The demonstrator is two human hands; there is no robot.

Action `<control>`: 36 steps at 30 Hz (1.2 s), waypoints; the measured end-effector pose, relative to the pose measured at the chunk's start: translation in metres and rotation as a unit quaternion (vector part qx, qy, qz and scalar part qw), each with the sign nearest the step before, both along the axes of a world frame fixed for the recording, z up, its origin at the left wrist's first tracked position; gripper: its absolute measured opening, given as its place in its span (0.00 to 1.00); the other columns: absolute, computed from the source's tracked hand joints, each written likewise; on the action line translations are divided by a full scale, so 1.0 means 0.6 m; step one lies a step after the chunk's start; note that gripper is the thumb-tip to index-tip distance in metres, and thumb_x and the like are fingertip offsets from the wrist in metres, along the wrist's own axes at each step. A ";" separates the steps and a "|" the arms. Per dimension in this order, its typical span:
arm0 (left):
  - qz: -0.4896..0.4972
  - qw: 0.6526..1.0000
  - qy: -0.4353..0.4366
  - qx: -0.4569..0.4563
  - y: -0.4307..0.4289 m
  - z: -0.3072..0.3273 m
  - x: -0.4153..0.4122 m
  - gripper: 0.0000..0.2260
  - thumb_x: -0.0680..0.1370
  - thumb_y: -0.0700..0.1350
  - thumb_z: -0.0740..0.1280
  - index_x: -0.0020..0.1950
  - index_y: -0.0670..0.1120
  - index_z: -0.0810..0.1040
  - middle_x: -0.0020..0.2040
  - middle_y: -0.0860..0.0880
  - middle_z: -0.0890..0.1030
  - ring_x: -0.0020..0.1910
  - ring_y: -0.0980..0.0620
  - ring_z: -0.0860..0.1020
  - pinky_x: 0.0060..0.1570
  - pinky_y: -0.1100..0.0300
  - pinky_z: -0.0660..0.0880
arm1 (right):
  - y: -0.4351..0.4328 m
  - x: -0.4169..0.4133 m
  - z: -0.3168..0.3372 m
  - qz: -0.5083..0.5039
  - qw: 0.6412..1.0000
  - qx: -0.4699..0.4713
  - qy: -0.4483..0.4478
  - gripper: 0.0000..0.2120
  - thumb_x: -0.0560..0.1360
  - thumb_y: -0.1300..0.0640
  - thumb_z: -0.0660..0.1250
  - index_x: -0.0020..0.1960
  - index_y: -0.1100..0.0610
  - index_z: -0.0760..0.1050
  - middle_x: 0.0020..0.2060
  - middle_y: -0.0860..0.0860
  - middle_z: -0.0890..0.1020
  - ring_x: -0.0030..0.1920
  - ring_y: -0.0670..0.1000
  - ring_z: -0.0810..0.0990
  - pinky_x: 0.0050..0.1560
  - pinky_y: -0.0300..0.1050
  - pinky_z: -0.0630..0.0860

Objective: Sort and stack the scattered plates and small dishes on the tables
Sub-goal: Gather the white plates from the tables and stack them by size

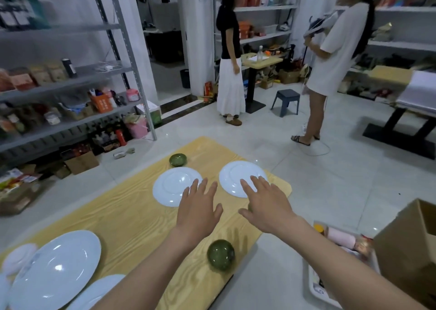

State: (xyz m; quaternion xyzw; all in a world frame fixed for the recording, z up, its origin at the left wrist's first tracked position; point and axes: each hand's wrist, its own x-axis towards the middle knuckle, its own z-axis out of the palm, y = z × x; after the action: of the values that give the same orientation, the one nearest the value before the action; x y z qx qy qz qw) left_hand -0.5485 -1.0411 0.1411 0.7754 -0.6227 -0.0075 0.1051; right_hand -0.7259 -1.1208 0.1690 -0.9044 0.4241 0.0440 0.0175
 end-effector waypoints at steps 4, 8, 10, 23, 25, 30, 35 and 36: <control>0.007 1.000 0.008 0.010 -0.081 -0.011 -0.045 0.28 0.81 0.57 0.56 0.80 0.52 0.55 0.80 0.47 0.56 0.79 0.45 0.51 0.76 0.49 0.52 | -0.085 -0.042 -0.010 0.005 1.000 0.008 -0.008 0.37 0.80 0.37 0.55 0.81 0.52 0.44 0.80 0.55 0.50 0.79 0.56 0.48 0.76 0.55 0.55; 0.026 0.999 0.015 0.016 -0.156 -0.021 -0.088 0.28 0.82 0.58 0.56 0.80 0.52 0.55 0.80 0.48 0.56 0.79 0.45 0.52 0.75 0.47 0.54 | -0.171 -0.080 -0.013 0.028 1.000 -0.002 -0.008 0.37 0.80 0.38 0.56 0.80 0.53 0.46 0.79 0.56 0.52 0.79 0.57 0.50 0.75 0.55 0.56; 0.037 0.999 0.012 0.018 -0.186 -0.025 -0.105 0.28 0.81 0.58 0.56 0.80 0.52 0.55 0.80 0.47 0.57 0.79 0.44 0.54 0.75 0.48 0.55 | -0.210 -0.092 -0.013 0.038 0.999 0.003 -0.010 0.37 0.80 0.38 0.56 0.80 0.53 0.46 0.79 0.56 0.52 0.79 0.58 0.50 0.75 0.55 0.56; 0.087 0.996 0.020 0.025 -0.338 -0.070 -0.098 0.28 0.82 0.57 0.56 0.80 0.51 0.55 0.80 0.47 0.56 0.79 0.44 0.54 0.74 0.50 0.54 | -0.377 -0.052 -0.057 0.093 0.995 0.031 -0.013 0.36 0.81 0.39 0.56 0.81 0.54 0.46 0.80 0.56 0.50 0.80 0.57 0.48 0.76 0.56 0.53; 0.087 0.995 0.026 0.034 -0.360 -0.080 -0.087 0.28 0.82 0.57 0.56 0.80 0.51 0.55 0.80 0.46 0.56 0.79 0.44 0.54 0.74 0.50 0.54 | -0.395 -0.042 -0.066 0.092 0.995 0.042 -0.012 0.36 0.81 0.39 0.57 0.81 0.54 0.47 0.80 0.56 0.51 0.79 0.56 0.49 0.76 0.55 0.54; 0.092 0.994 0.033 0.050 -0.406 -0.104 -0.065 0.28 0.81 0.57 0.57 0.80 0.50 0.56 0.80 0.45 0.58 0.78 0.43 0.56 0.73 0.50 0.56 | -0.444 -0.027 -0.089 0.077 0.994 0.070 -0.018 0.36 0.80 0.39 0.58 0.81 0.53 0.48 0.80 0.55 0.53 0.79 0.56 0.50 0.75 0.54 0.55; 0.128 0.985 0.091 0.069 -0.445 -0.136 -0.055 0.28 0.81 0.56 0.60 0.79 0.49 0.60 0.77 0.44 0.62 0.74 0.44 0.63 0.67 0.51 0.64 | -0.493 -0.012 -0.122 0.085 0.989 0.120 -0.016 0.35 0.80 0.40 0.59 0.80 0.53 0.51 0.79 0.54 0.55 0.78 0.55 0.54 0.74 0.53 0.59; 0.146 0.979 0.121 0.078 -0.454 -0.144 -0.054 0.28 0.80 0.56 0.60 0.78 0.49 0.60 0.77 0.44 0.62 0.74 0.44 0.63 0.67 0.50 0.65 | -0.504 -0.010 -0.131 0.092 0.986 0.136 -0.010 0.35 0.80 0.40 0.60 0.80 0.53 0.51 0.79 0.54 0.56 0.78 0.55 0.55 0.73 0.53 0.60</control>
State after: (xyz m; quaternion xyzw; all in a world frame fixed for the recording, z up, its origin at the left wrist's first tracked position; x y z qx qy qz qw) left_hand -0.5807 -1.3135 0.0545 0.8571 -0.4829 -0.1340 0.1191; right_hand -0.7318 -1.4234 0.0906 -0.9290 0.3293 0.0934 0.1410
